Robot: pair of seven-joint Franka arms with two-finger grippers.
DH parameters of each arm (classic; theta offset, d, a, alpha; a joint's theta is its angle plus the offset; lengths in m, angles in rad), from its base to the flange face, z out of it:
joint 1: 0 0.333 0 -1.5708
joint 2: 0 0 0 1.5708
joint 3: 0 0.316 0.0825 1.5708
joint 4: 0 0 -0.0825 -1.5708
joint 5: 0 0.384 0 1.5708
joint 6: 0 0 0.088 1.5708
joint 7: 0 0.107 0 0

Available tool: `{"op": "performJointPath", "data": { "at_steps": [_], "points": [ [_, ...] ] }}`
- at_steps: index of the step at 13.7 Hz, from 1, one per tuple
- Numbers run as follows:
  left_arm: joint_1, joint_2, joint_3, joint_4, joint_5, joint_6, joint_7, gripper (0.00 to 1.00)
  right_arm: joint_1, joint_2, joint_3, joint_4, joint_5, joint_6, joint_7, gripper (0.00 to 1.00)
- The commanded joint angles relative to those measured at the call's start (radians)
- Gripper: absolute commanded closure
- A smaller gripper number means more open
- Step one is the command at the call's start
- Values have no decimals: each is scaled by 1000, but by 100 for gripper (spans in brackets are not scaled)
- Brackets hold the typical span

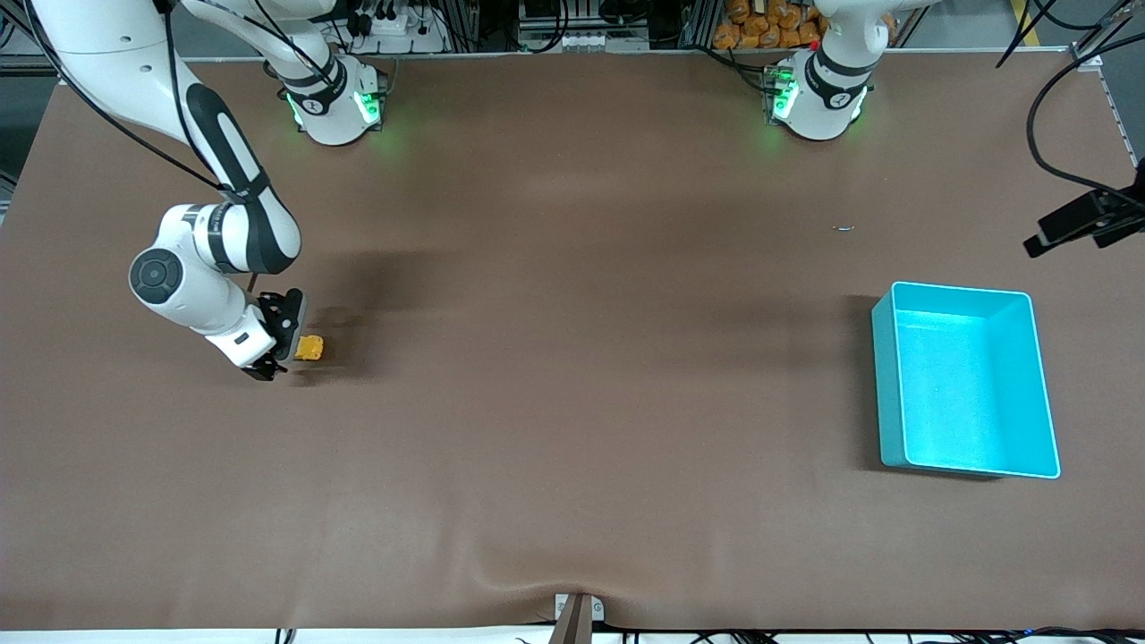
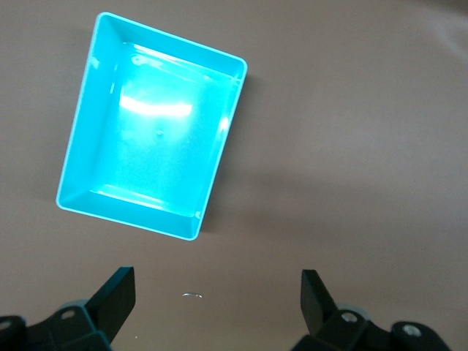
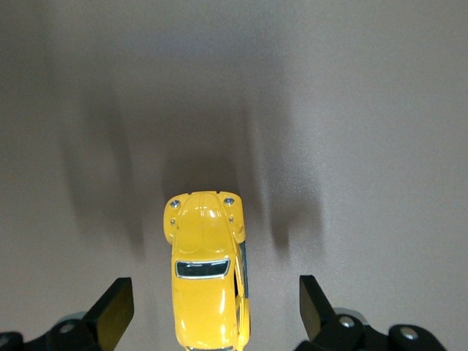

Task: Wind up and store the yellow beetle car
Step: 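Lower the right gripper over the yellow car and close on it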

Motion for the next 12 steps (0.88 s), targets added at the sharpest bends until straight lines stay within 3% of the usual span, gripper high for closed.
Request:
{"op": "performJointPath", "data": {
  "at_steps": [1, 5, 8, 10, 12],
  "points": [
    [-4, -4, -61, 7, -2, -13, -3, 0, 1, -15, -1, -51, -10, 75, -22, 0],
    [-4, 4, -182, 13, 116, -2, -18, 0, 1, -14, -1, -57, -10, 80, -25, 10],
    [-3, 1, -238, 18, 139, 1, -23, 0, 2, -11, -1, -57, -11, 80, -25, 20],
    [2, -4, -244, 16, 157, -1, -23, 0, 1, 3, -1, -57, -11, 81, -25, 34],
    [-1, -5, -247, 16, 159, -2, -23, 0, -2, 9, -1, -57, -10, 81, -25, 40]
  ]
}}
